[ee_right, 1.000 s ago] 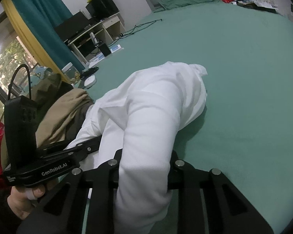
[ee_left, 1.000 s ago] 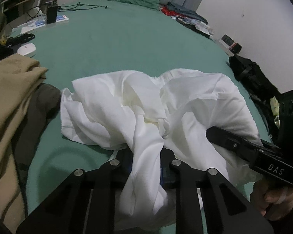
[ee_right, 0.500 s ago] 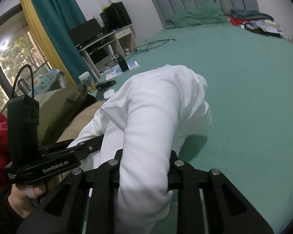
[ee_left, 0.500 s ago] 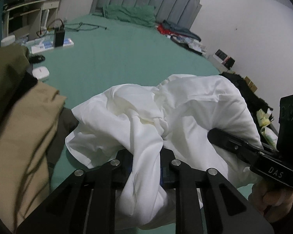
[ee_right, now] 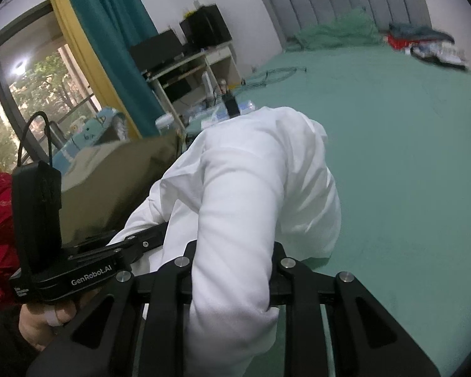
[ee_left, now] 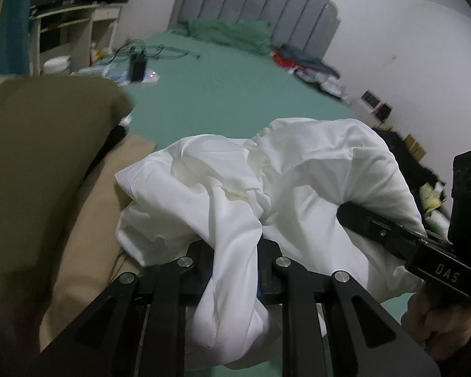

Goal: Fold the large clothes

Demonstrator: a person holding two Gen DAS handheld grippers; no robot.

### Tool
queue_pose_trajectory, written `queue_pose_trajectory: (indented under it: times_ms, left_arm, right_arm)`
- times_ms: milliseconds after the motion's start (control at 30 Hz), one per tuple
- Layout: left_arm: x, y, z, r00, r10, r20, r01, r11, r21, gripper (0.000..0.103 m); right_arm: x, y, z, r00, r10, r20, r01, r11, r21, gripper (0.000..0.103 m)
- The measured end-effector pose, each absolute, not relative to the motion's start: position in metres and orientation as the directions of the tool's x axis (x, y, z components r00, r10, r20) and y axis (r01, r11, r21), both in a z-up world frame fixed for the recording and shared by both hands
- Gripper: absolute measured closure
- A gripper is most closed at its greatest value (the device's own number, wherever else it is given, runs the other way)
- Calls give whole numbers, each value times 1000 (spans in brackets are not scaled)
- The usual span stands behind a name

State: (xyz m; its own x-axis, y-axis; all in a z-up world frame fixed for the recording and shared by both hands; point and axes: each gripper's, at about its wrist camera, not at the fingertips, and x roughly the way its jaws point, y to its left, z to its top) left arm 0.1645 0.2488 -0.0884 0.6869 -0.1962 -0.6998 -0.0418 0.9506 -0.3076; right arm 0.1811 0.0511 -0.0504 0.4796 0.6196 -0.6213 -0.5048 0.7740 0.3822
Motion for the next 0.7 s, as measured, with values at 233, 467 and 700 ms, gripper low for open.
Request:
queue_pose_trajectory:
  times_ms: [233,467,700]
  left_arm:
    - [179,257,-148,536,-168,-827,-129,952,-278,80]
    - [187,256,-173,490,-106,-865,-163,964,-210,73]
    - [187,255,-176,492,-73,-868,-185,965,-186,66]
  right_arm:
    - [182,55,-118,405,589,-699,-401,802,443,81]
    - [186,48,-146,394,575,-717,-362,814,454,75]
    - [195,44,-157,380,585,-717,-333,810,484,57]
